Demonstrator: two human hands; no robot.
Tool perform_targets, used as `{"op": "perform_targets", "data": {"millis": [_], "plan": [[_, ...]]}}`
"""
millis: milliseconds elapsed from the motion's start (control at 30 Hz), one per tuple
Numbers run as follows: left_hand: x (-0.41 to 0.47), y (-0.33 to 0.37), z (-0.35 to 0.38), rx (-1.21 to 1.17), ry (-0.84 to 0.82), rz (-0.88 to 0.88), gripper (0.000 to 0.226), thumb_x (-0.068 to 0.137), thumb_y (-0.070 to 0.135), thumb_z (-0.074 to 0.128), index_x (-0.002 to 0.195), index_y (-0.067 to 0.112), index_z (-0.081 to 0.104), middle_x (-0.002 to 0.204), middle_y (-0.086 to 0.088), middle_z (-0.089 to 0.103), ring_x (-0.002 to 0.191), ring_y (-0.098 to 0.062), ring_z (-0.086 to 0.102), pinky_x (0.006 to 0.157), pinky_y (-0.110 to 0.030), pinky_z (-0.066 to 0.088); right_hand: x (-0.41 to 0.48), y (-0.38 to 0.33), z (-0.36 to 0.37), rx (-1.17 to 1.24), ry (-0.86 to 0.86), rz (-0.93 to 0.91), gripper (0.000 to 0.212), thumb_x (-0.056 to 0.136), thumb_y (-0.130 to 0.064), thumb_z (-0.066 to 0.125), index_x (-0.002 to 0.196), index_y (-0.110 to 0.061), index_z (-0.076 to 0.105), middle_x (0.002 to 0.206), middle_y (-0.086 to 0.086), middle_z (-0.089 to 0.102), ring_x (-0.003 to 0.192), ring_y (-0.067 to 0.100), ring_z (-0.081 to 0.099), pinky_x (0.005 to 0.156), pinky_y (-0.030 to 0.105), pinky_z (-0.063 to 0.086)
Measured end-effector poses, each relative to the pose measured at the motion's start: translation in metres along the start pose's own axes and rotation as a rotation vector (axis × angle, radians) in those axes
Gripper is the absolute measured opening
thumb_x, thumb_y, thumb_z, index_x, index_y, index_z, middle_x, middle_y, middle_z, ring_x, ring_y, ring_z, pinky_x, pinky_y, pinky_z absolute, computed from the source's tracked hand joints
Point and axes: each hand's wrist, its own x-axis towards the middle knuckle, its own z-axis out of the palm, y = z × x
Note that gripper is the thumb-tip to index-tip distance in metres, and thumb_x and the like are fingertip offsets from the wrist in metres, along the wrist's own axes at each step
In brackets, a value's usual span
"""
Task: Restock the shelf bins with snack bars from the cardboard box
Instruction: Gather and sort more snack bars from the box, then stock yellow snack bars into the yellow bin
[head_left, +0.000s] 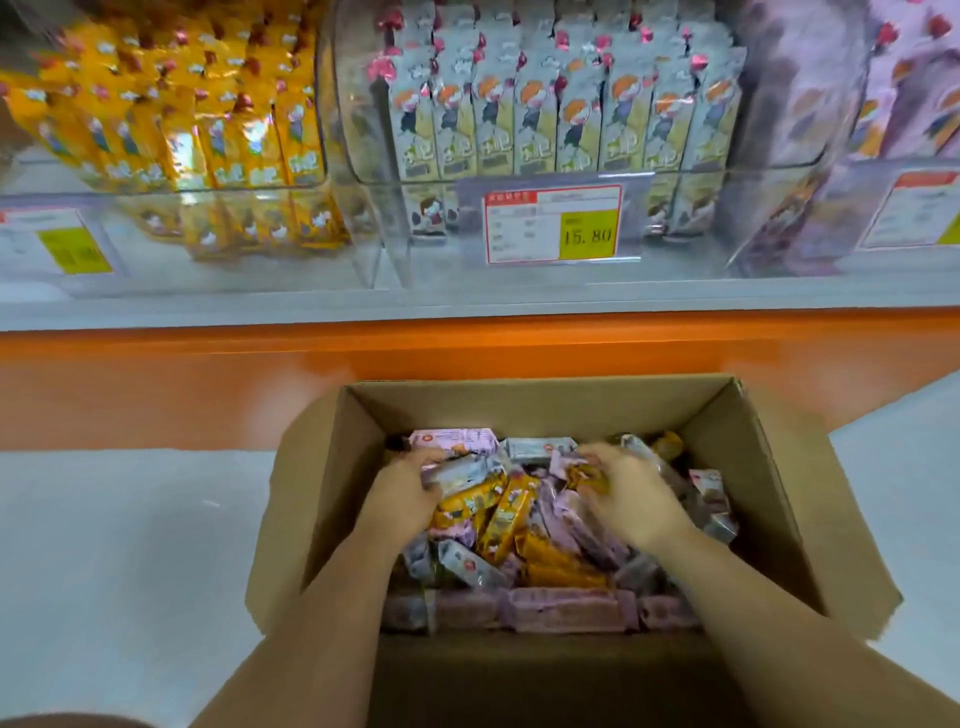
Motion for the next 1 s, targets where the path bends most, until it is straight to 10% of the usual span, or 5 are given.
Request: {"op": "perform_targets", "data": {"millis": [367,567,667,800,1000], "plan": [[0.015,-0.006,0.007,0.044,-0.009,0.024,0.038,0.087,0.016,0.065,0.124,0.021,0.056,0.129,-0.006,0.05,0.111,-0.02,0.052,0.085,-0.023,0.039,0.029,-0.026,0.04,-0.385,-0.219,-0.153,0.069,0.092,-0.045,0.052,0.149,-0.026,0.02,0.151,0.003,0.034,0.143,0.021,0.016,0.114,0.041,0.013],[0.006,-0.016,0.01,0.016,0.134,0.004,0.023,0.085,0.02,0.07,0.084,0.017,0.047,0.107,-0.002,0.042,0.093,-0.014,0.043,0.072,-0.021,0.033,0.036,-0.038,0.05,-0.367,-0.204,-0.179,0.065,0.09,-0.048,0.054,0.146,-0.025,0.03,0.145,0.001,0.043,0.137,0.022,0.032,0.117,0.044,0.003],[0.003,-0.018,0.012,0.13,0.178,0.077,0.022,0.086,0.027,0.068,0.075,0.019,0.051,0.097,0.002,0.048,0.09,-0.014,0.048,0.071,-0.026,0.038,0.035,-0.044,0.049,-0.166,-0.174,-0.182,0.059,0.088,-0.039,0.062,0.141,-0.025,0.04,0.144,0.002,0.045,0.128,0.02,0.045,0.116,0.038,0.018],[-0.001,-0.013,0.005,0.238,0.14,0.08,0.015,0.092,0.031,0.06,0.085,0.017,0.063,0.091,0.001,0.063,0.081,-0.015,0.057,0.069,-0.029,0.048,0.032,-0.043,0.044,0.112,-0.101,-0.082,0.057,0.088,-0.026,0.067,0.139,-0.025,0.043,0.142,0.004,0.044,0.077,0.016,0.059,0.072,0.022,0.044],[-0.006,-0.011,0.015,0.169,-0.1,0.024,0.036,0.086,0.025,0.069,0.117,0.02,0.051,0.147,-0.005,0.028,0.122,-0.024,0.05,0.093,-0.033,0.046,0.032,-0.034,0.039,0.267,-0.1,0.026,0.06,0.087,-0.021,0.068,0.14,-0.02,0.041,0.139,0.005,0.049,0.086,0.023,0.061,0.071,0.023,0.044]]}}
